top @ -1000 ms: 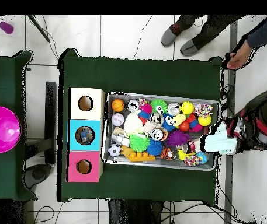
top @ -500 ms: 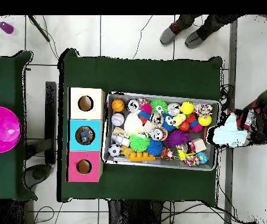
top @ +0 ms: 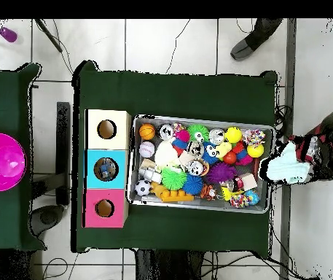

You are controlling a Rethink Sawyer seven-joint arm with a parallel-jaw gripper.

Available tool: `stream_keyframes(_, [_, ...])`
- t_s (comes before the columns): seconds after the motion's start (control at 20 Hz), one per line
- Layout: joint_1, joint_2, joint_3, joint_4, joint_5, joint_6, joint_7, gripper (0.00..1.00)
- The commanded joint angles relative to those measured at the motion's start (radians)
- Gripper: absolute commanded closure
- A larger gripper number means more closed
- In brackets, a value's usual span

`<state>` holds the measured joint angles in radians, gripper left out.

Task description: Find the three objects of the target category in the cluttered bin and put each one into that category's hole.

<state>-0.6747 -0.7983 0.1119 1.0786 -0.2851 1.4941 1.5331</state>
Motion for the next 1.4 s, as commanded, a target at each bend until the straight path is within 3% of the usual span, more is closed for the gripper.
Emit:
stream_keyframes(0.05, [0.004, 0.006, 0.088, 0.084, -0.031, -0.056, -0.206, 1.0])
stream_keyframes(0.2, [0.008, -0.013, 0.07, 0.166, 0.012, -0.13, -0.111, 1.0])
stream_keyframes(0.4, [0.01, -0.04, 0.052, 0.338, 0.063, -0.278, -0.021, 1.0])
stream_keyframes(0.55, [-0.005, -0.07, 0.054, 0.487, 0.09, -0.532, 0.039, 1.0])
stream_keyframes(0.75, [-0.024, -0.072, 0.061, 0.578, 0.123, -0.691, 0.075, 1.0])
stream_keyframes(1.0, [-0.025, -0.049, 0.054, 0.642, 0.125, -0.869, 0.107, 1.0])
stream_keyframes(1.4, [-0.015, -0.026, 0.029, 0.598, 0.078, -0.851, 0.035, 1.0])
